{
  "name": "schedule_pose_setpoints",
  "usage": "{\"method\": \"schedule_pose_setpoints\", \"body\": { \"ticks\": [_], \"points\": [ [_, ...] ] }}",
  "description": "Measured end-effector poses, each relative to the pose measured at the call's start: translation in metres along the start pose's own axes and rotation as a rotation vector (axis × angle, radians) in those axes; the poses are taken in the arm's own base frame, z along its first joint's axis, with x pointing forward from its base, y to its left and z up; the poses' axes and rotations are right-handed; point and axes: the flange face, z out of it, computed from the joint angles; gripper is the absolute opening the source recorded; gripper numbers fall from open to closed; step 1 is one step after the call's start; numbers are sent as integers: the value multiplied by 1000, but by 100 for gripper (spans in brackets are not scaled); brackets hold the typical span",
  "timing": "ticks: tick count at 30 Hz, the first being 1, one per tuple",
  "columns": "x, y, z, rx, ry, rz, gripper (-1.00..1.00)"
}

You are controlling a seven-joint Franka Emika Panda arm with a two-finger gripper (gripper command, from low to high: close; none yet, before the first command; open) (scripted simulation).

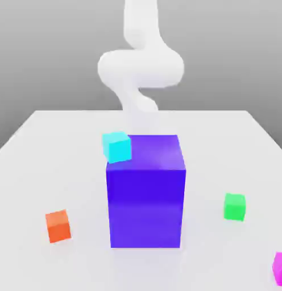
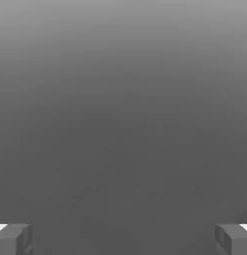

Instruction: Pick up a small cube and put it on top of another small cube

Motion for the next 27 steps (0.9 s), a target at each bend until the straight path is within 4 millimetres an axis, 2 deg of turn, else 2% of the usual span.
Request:
{"method": "schedule_pose_setpoints", "body": {
  "ticks": [6,12,16,20,27],
  "points": [
    [-33,-36,103,-34,-162,-234,0],
    [-91,-63,199,-56,-316,-470,0],
    [-143,-73,259,-65,-418,-631,0],
    [-211,-81,311,-63,-523,-810,0],
    [-321,-58,394,-75,-694,-1082,0]
  ]
}}
